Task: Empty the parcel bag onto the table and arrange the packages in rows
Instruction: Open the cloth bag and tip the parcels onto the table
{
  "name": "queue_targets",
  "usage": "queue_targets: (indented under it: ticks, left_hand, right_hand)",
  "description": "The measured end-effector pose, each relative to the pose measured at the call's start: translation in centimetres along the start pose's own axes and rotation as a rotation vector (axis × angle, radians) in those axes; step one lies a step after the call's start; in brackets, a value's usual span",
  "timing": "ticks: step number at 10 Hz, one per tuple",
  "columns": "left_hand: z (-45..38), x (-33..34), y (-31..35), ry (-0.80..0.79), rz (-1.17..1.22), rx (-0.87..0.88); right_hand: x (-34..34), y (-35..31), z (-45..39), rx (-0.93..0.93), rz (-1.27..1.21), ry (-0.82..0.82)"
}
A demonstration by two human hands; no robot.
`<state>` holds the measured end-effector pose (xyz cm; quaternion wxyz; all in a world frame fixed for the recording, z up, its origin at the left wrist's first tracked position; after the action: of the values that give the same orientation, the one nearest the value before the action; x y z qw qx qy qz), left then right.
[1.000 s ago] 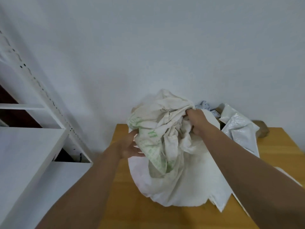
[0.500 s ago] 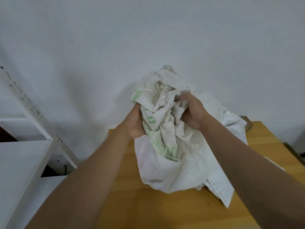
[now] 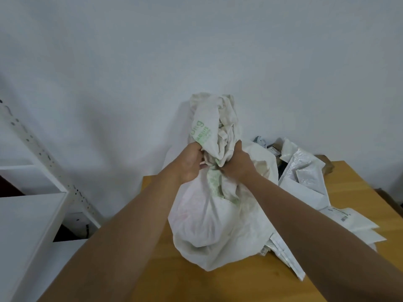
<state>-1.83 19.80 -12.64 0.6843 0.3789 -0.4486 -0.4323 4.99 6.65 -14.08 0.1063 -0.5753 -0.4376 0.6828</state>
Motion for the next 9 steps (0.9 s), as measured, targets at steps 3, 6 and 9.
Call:
queue_targets:
  ticks: [3,6,9]
  left_hand:
    - [1.1,-8.5,-7.1,0.668,-0.26,-0.222]
    - [0.1,-5.4,-10.2,0.185,0.119,-0.254]
    - [-3.1,-9.4,-18.8,0.449,-0.032,-0.315]
  right_hand:
    - [-4.7,0.1,-0.8,0.007,-0.091,0.323]
    - [-7.5,-1.6,-1.4,-0.034,-0.187,0.514]
    - [-7.6,-0.1,-1.1,-0.016,-0.07,0.55]
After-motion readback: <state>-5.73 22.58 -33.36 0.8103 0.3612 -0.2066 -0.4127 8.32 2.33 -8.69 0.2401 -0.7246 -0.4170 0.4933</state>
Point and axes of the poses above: each hand's wrist, its own z-axis away from the middle knuckle, its own x-axis out of the palm, y = z × x, the point moved 3 cm from there along -z, towards the middle knuckle, and after that the axes turned 4 degrees about -x, right-handed, at the moved point
